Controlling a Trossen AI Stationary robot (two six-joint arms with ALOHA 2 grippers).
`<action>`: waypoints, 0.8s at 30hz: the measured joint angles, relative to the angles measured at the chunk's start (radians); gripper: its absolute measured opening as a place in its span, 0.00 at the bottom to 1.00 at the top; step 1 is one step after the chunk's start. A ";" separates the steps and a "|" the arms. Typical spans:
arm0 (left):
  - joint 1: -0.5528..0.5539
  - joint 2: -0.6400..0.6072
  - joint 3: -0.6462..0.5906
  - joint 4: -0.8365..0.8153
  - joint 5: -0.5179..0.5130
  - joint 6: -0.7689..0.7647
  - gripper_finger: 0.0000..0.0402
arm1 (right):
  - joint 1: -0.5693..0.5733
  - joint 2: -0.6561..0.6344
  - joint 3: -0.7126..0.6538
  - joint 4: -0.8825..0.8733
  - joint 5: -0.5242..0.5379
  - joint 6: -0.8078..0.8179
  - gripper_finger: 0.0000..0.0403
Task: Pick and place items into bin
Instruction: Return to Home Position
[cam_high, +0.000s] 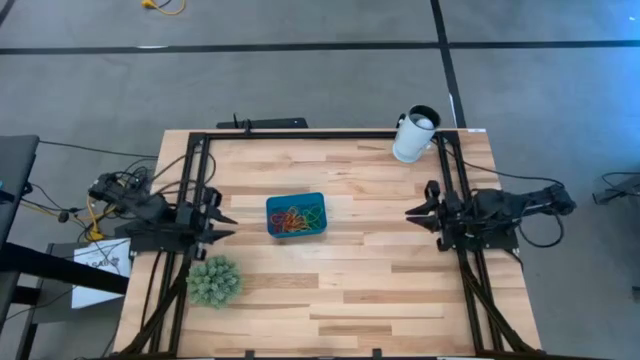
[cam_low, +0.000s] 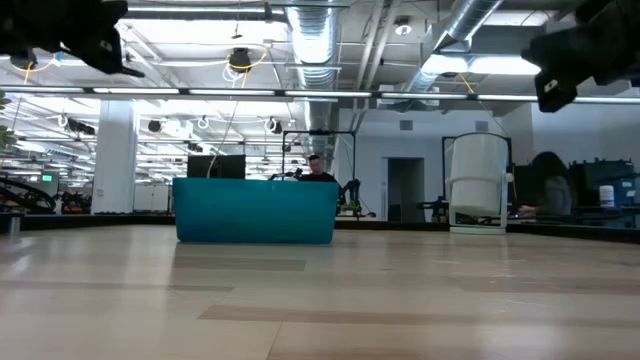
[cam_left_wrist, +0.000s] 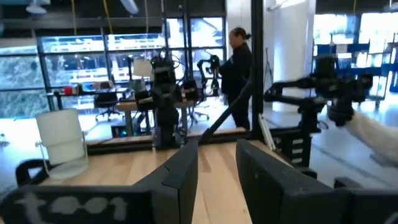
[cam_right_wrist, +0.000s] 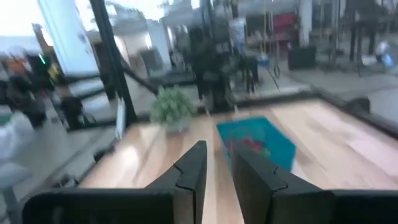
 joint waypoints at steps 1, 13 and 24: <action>0.000 0.000 -0.017 0.025 -0.004 -0.014 0.25 | 0.000 -0.010 -0.012 0.027 -0.003 0.002 0.17; 0.000 -0.001 -0.100 0.137 -0.007 -0.012 0.25 | 0.000 -0.032 -0.125 0.189 -0.007 0.003 0.17; 0.000 0.001 -0.100 -0.014 -0.067 -0.042 0.25 | 0.000 -0.028 -0.125 0.132 -0.003 0.034 0.17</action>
